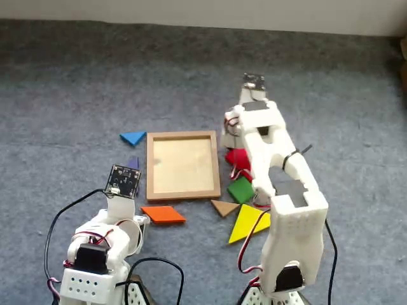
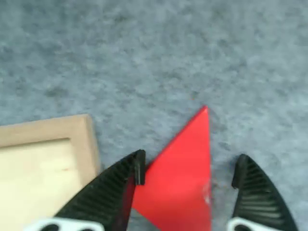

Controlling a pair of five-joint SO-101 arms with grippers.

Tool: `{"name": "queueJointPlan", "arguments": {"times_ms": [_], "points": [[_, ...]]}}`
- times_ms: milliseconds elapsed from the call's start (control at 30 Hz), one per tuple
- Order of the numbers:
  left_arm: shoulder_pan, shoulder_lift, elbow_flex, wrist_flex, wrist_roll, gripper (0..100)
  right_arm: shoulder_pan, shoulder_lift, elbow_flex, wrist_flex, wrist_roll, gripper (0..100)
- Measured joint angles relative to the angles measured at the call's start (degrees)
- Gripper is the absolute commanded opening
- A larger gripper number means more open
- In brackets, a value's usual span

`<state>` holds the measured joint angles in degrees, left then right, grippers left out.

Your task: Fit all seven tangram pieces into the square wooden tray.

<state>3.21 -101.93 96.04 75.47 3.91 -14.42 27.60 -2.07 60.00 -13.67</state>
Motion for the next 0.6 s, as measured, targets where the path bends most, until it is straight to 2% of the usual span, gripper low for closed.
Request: {"name": "queueJointPlan", "arguments": {"times_ms": [167,367,600], "points": [[0.00,0.00,0.00,0.00,0.00,15,5.01,0.26,-4.57,10.20,7.12,29.6],[0.00,0.00,0.00,0.00,0.00,15,4.92,0.26,-14.15,21.45,13.63,29.9],[0.00,0.00,0.00,0.00,0.00,15,2.90,0.26,-18.46,24.62,15.47,30.0]]}}
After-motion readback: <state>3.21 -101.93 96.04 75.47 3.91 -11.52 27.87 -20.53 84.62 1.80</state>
